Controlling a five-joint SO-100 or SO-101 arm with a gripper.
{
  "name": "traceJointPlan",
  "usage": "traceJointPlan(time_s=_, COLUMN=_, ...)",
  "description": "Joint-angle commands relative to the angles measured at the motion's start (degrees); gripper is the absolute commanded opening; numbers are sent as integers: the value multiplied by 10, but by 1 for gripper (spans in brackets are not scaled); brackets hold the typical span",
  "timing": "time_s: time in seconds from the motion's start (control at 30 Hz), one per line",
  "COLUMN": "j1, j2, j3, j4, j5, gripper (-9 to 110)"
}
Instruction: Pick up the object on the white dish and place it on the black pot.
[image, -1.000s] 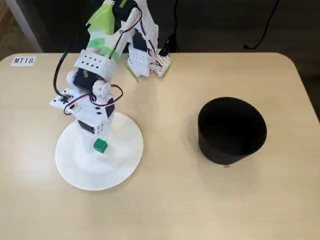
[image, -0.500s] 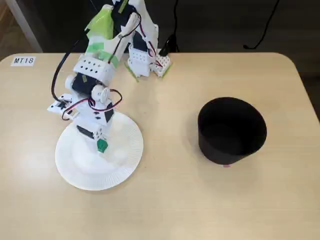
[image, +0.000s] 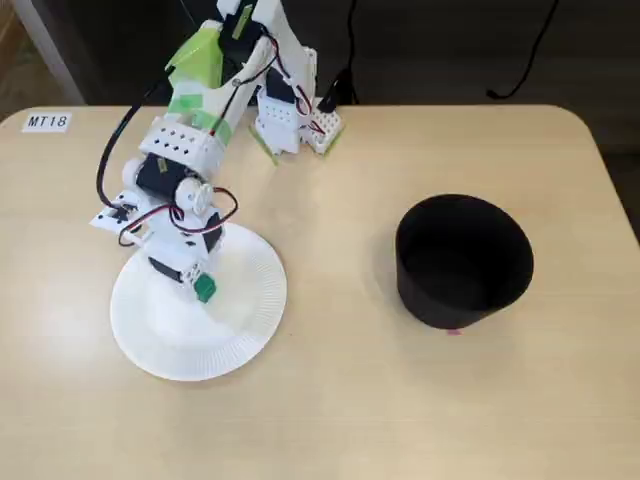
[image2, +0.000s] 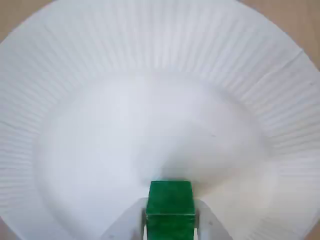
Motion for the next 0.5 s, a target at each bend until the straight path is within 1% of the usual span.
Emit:
traceJointPlan(time_s=0.0, j1=-1, j2=79, j3=-25, j4=7, j5=-10, gripper=0)
traceJointPlan(time_s=0.23, j1=-32, j2=176, j3=-25, j4=18, j5=-1, gripper=0)
traceJointPlan(time_s=0.47, j1=-105, j2=249, j3=-25, j4=18, j5=-2, gripper=0)
